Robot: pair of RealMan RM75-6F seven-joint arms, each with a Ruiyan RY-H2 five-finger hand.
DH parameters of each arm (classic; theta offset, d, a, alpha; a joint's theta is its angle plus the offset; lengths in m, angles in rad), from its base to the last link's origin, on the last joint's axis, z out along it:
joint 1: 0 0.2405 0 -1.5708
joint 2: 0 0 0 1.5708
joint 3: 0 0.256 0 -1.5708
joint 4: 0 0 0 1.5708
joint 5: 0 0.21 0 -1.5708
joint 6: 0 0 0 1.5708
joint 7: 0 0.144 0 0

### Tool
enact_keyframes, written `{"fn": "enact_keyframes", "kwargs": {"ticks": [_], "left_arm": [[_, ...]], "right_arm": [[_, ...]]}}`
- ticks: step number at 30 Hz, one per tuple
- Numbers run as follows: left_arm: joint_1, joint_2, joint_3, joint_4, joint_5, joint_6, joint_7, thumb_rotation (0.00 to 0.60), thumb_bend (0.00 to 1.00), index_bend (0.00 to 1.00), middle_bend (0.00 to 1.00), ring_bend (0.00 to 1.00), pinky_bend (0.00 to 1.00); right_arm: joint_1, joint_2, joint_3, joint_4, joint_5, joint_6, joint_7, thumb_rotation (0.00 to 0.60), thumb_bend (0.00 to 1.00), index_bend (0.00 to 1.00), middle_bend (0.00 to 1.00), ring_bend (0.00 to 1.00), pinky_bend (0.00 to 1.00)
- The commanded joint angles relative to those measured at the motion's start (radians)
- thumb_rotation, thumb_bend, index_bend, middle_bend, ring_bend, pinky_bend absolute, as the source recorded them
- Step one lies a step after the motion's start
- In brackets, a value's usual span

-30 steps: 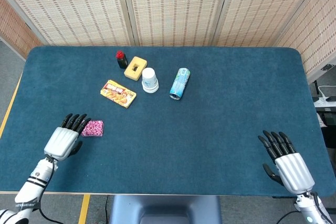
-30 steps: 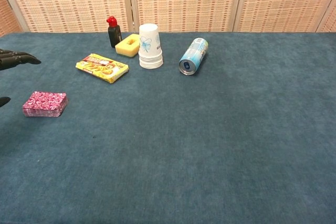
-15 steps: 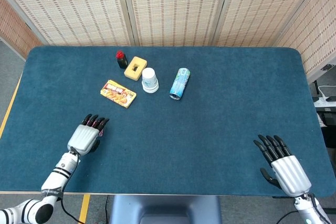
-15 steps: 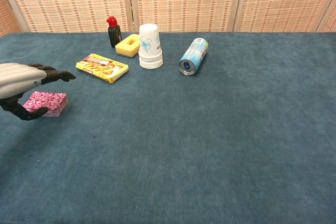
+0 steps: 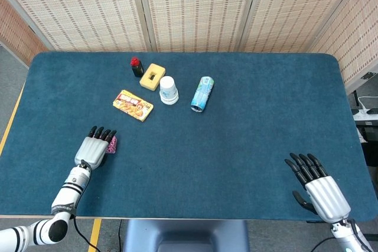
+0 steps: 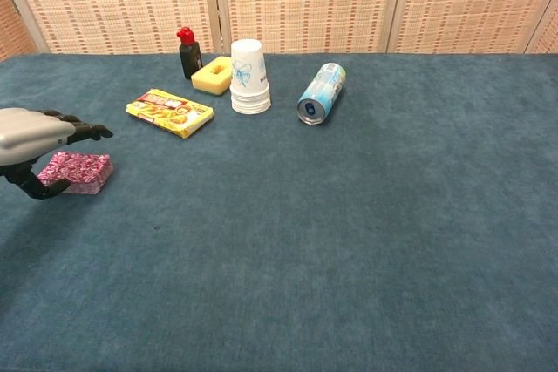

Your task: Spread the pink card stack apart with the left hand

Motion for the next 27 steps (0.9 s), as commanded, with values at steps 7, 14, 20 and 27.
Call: {"fn": "enact_keyframes", "kwargs": {"ticks": [7,14,20,27], "left_arm": [[-0.045,-0.002,0.016,-0.006,-0.114,0.010,0.053,0.600,0.45,0.03,0.08,0.00,0.00],[-0.067,-0.022,0.033,0.034,-0.145,0.017,0.055,0.600,0.46,0.06,0.10,0.00,0.01],[-0.073,-0.029,0.041,0.054,-0.148,0.017,0.034,0.600,0.45,0.10,0.11,0.00,0.01],[-0.078,-0.037,0.051,0.071,-0.138,0.010,0.010,0.600,0.45,0.11,0.13,0.00,0.01]], "right_arm": [[0.000,0.004,-0.004,-0.002,-0.004,-0.004,0.004,0.600,0.30,0.00,0.00,0.00,0.00],[0.002,0.006,-0.008,-0.005,-0.003,-0.015,0.006,0.600,0.30,0.00,0.00,0.00,0.00],[0.004,0.008,-0.008,-0.008,-0.001,-0.019,0.006,0.600,0.30,0.00,0.00,0.00,0.00],[0.006,0.005,-0.008,-0.008,0.005,-0.030,0.003,0.600,0.30,0.00,0.00,0.00,0.00]]}}
